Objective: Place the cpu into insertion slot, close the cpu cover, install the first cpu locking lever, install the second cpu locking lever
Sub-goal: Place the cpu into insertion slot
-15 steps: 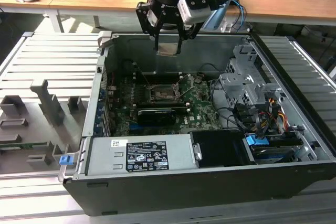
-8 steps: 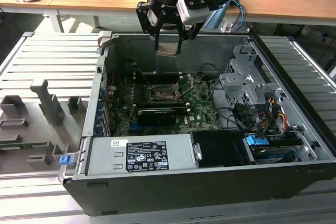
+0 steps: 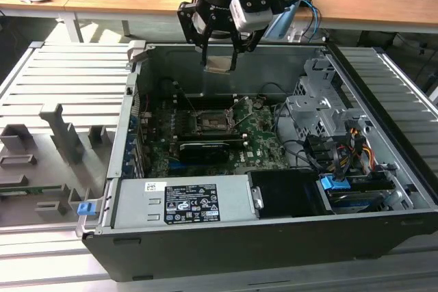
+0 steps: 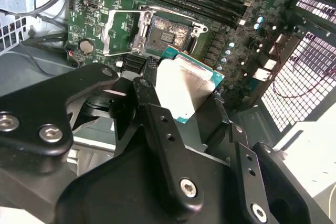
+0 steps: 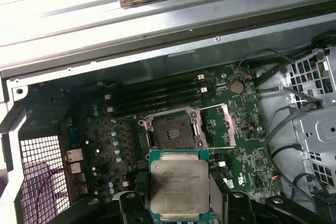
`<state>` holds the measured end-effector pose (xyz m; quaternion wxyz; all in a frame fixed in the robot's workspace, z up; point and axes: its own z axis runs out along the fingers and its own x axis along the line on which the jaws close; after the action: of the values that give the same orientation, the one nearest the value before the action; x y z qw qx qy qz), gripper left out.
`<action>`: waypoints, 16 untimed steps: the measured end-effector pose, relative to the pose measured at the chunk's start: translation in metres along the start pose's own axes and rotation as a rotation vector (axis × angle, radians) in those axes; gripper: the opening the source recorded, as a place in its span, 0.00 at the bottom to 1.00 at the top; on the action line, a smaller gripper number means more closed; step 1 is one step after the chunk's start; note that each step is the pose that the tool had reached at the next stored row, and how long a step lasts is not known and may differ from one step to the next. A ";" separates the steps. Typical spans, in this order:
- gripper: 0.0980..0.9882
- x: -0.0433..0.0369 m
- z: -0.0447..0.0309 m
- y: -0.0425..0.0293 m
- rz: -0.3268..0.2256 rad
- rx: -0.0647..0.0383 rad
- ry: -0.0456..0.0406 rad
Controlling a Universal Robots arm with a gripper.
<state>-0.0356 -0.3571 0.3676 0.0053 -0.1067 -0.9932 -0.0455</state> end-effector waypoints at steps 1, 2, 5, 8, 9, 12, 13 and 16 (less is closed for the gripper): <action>0.50 0.0000 0.0000 0.0000 0.004 0.000 -0.0003; 0.50 0.0000 0.0000 0.0000 0.006 0.000 -0.0004; 0.50 0.0000 0.0000 0.0000 0.013 0.000 -0.0009; 0.50 0.0000 0.0001 0.0000 0.020 0.000 -0.0015; 0.50 0.0000 0.0001 0.0000 0.023 0.000 -0.0018; 0.50 0.0000 0.0001 0.0000 0.029 0.000 -0.0023; 0.50 0.0000 0.0000 0.0000 0.031 0.000 -0.0025; 0.50 0.0000 0.0001 0.0000 0.040 -0.001 -0.0034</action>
<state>-0.0356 -0.3571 0.3675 0.0045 -0.1268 -0.9909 -0.0456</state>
